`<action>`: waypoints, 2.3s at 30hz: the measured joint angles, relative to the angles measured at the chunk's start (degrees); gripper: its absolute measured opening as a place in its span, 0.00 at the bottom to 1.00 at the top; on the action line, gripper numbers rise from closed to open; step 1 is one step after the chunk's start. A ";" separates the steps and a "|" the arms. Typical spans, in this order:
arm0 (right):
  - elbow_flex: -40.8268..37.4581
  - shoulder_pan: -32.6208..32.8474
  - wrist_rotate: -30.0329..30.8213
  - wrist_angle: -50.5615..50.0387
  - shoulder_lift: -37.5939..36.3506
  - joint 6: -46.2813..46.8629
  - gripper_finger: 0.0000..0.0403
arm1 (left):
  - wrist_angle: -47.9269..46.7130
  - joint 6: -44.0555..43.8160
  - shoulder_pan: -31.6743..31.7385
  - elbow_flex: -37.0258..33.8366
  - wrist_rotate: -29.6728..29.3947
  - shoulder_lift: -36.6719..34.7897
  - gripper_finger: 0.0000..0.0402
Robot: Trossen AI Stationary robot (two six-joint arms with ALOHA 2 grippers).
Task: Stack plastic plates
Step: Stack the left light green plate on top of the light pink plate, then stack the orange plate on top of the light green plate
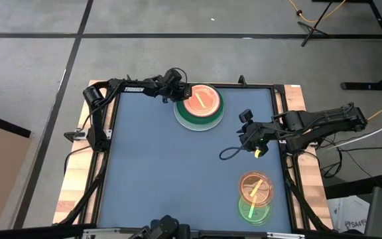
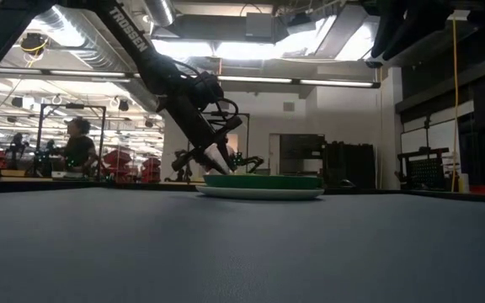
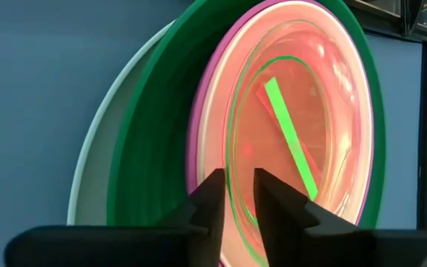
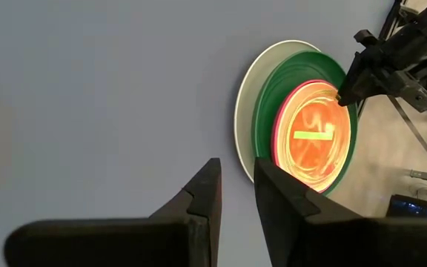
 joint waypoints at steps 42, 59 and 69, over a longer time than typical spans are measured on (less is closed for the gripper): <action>-22.24 0.04 -31.76 13.13 -4.54 13.34 0.18 | -0.07 14.70 -8.46 0.04 3.87 -10.53 0.23; -34.11 0.04 -40.28 23.69 -4.55 22.97 0.18 | 0.04 20.62 -18.26 0.04 -1.05 -10.82 0.23; -39.45 0.00 -42.01 26.01 -4.55 27.76 0.18 | 0.04 21.09 -20.59 0.04 -2.46 -10.80 0.23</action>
